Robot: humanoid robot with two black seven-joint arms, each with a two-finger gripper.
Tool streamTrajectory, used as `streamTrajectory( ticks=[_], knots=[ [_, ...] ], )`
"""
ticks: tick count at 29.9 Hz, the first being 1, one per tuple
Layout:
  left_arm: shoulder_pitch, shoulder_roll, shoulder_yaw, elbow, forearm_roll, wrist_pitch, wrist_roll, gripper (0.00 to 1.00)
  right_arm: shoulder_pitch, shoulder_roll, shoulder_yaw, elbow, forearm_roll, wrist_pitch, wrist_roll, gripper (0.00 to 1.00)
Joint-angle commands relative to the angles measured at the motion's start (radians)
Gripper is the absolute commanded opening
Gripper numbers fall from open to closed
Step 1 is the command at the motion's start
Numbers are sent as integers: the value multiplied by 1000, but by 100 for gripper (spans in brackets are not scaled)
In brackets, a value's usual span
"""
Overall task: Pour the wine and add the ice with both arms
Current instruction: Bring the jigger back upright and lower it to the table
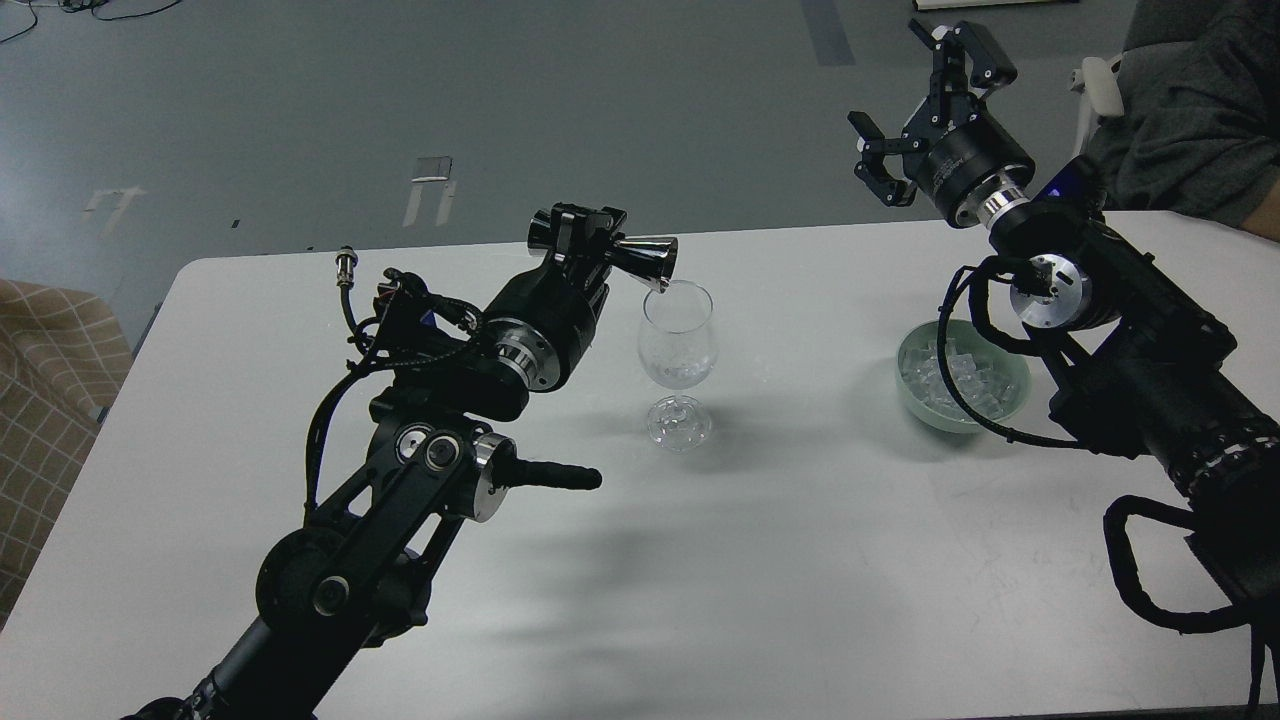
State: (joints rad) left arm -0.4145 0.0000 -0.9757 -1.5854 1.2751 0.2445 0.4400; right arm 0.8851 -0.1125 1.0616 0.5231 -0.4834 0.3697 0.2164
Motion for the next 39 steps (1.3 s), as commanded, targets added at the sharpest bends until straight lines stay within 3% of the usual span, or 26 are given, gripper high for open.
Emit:
streamTrajectory(
  ticks=[1, 10, 20, 24, 31, 35, 39],
  knots=[
    [-1, 0, -1, -1, 4, -4, 2, 0, 0, 0, 0, 0, -1, 0, 0, 100],
    [-3, 0, -152, -13, -269, 4, 40, 0, 0, 0, -2, 0, -1, 0, 0, 100],
    [58, 0, -639, -33, -932, -10, 0, 0, 0, 0, -2, 1, 0, 0, -2, 100],
    [129, 0, -732, -33, -1039, -30, -3, 0, -2, 0, -2, 1, -1, 0, -2, 100],
    [327, 0, -810, 16, -1114, -237, -1, 0, -2, -1, -2, 0, -1, -3, -2, 100],
    [359, 0, -824, 114, -1117, -303, -4, 0, -2, -1, -2, 0, -1, -5, -2, 100],
    [367, 0, -834, 208, -1116, -338, -6, 10, -2, 0, -2, 0, -1, -5, -2, 100]
  ],
)
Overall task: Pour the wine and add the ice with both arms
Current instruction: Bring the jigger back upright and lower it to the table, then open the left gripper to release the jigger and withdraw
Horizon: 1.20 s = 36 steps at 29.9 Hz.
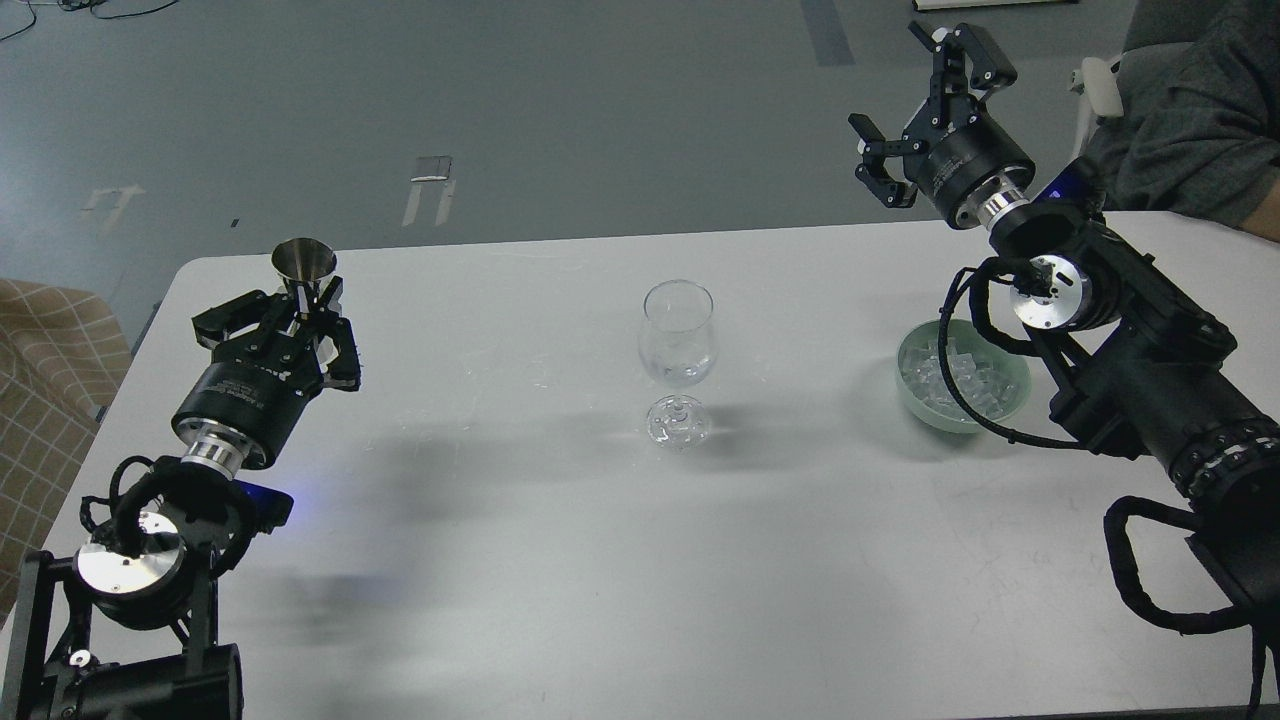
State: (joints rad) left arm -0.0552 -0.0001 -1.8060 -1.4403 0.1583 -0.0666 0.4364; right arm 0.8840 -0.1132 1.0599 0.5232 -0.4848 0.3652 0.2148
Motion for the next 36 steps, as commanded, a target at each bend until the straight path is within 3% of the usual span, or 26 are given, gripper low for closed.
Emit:
streamTrajectory(
  ticks=[1, 6, 9, 13, 22, 29, 36],
  knots=[
    [8, 0, -6, 92, 1, -48, -2, 11, 0, 1, -1, 0, -1, 0, 0, 100],
    [6, 0, -6, 178, 1, -88, -5, 13, 0, 0, -8, 0, -1, -2, 0, 100],
    [1, 0, -3, 265, 3, -108, -30, 16, 0, 0, -6, 0, -1, -2, 0, 100],
    [-3, 0, -1, 293, 3, -134, -39, 21, 0, 0, -8, 0, -1, -2, 0, 100],
    [-28, 0, 2, 319, 1, -134, -42, 42, -7, 1, -9, 0, -1, -2, 0, 100],
    [-41, 0, 4, 321, 4, -125, -42, 70, -7, 0, -11, 0, -1, -2, 0, 100],
    [-43, 0, 5, 321, 4, -125, -42, 76, -7, 0, -11, 0, -1, -3, 0, 100]
  ],
)
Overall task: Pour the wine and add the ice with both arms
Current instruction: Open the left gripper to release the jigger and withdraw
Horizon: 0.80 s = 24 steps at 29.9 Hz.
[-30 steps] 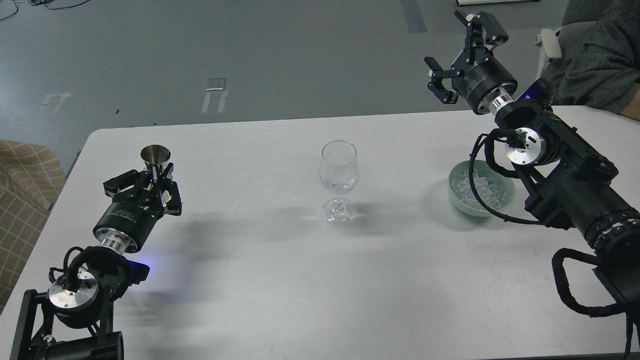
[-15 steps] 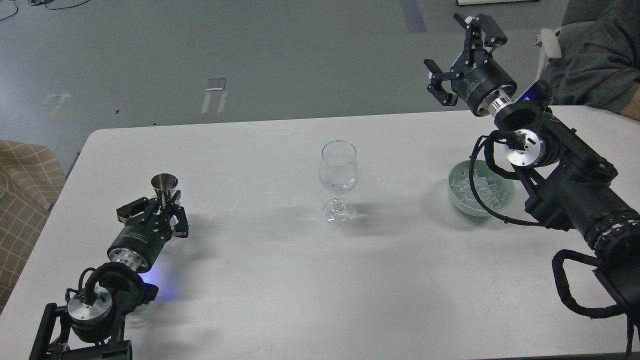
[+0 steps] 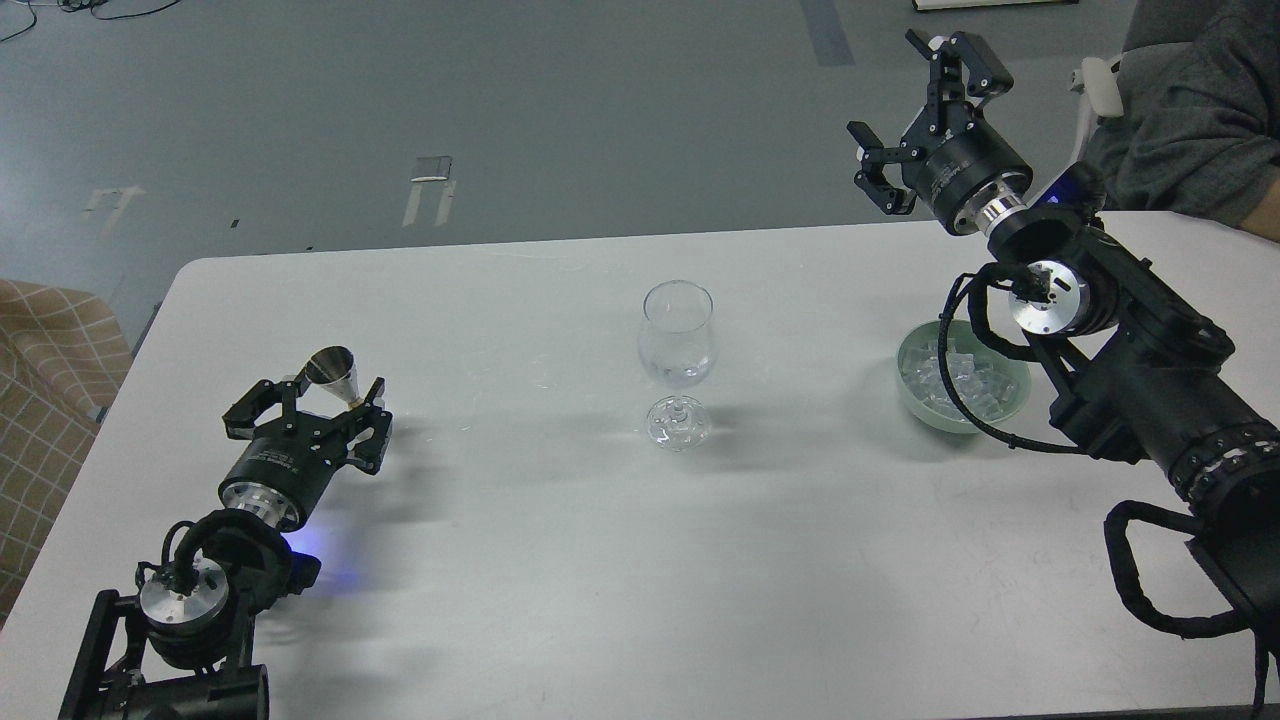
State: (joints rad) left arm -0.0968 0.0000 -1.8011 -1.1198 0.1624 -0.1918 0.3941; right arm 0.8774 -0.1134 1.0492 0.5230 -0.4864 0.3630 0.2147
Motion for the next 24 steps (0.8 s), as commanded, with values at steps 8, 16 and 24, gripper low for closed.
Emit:
streamTrajectory(
  ticks=[8, 16, 24],
  knots=[
    [5, 0, 0, 0, -1, 0, 3, 90, -2, 0, 0, 2, 0, 1, 0, 100],
    [43, 0, -14, -14, -3, -8, 15, 97, -2, 1, 0, 2, 0, 1, 0, 100],
    [147, 8, -32, -81, -50, -17, 38, 97, -11, -32, -1, 38, 0, 1, -2, 100]
  ],
)
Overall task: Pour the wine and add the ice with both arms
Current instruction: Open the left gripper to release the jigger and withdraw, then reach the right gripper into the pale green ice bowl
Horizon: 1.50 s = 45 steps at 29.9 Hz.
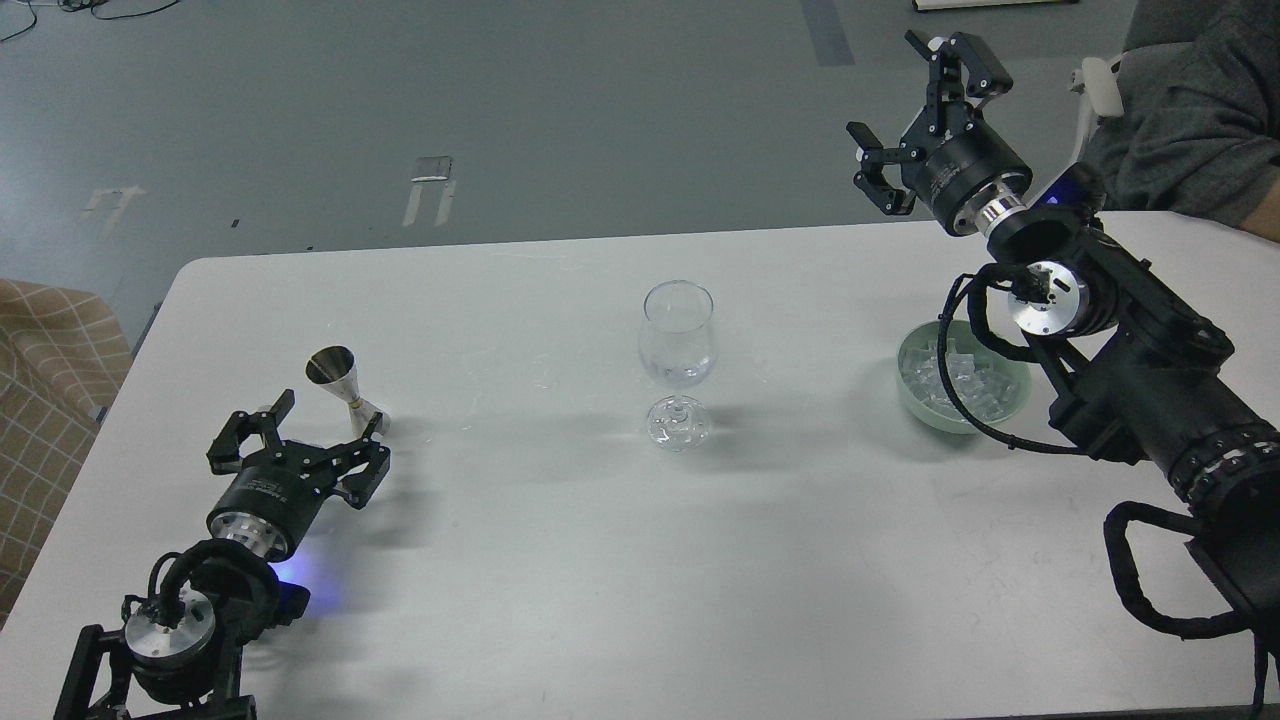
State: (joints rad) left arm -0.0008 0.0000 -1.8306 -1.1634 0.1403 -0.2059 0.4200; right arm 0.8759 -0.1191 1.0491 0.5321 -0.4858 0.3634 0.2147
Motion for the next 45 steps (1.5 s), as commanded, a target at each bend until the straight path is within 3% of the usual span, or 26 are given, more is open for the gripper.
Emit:
streamTrajectory(
  ticks=[1, 3, 7, 9, 13, 15, 19, 24, 29, 37, 45],
  knots=[
    [64, 17, -2, -42, -31, -9, 11, 97, -15, -33, -1, 38, 0, -1, -2, 100],
    [90, 53, -6, -44, -31, -47, 11, 97, -31, -51, -1, 64, 0, -1, -6, 100],
    [110, 197, -41, -30, -22, -238, 6, 97, -73, -126, -3, 144, 0, -1, -28, 100],
    [105, 246, -42, -27, -19, -278, 0, 97, -92, -157, -3, 181, 0, 0, -34, 100],
    [65, 414, -41, -5, -15, -283, -46, 97, -156, -270, -9, 310, -34, -1, -49, 100],
    [-11, 468, -33, -5, 13, -283, -73, 97, -186, -338, -27, 382, -101, -12, -49, 100],
    [-188, 482, -27, -7, 198, -283, -84, 97, -247, -468, -61, 534, -266, -61, -48, 100],
    [-381, 468, 23, -13, 470, -283, -151, 97, -354, -602, -63, 710, -509, -115, -43, 100],
    [-501, 456, 140, -16, 545, -283, -190, 97, -440, -639, -63, 795, -840, -214, -35, 100],
    [-555, 417, 182, -4, 622, -268, -253, 97, -583, -628, -64, 815, -1336, -333, -34, 100],
    [-547, 390, 194, -9, 621, -267, -254, 97, -630, -564, -67, 749, -1482, -340, -35, 99]
  ],
)
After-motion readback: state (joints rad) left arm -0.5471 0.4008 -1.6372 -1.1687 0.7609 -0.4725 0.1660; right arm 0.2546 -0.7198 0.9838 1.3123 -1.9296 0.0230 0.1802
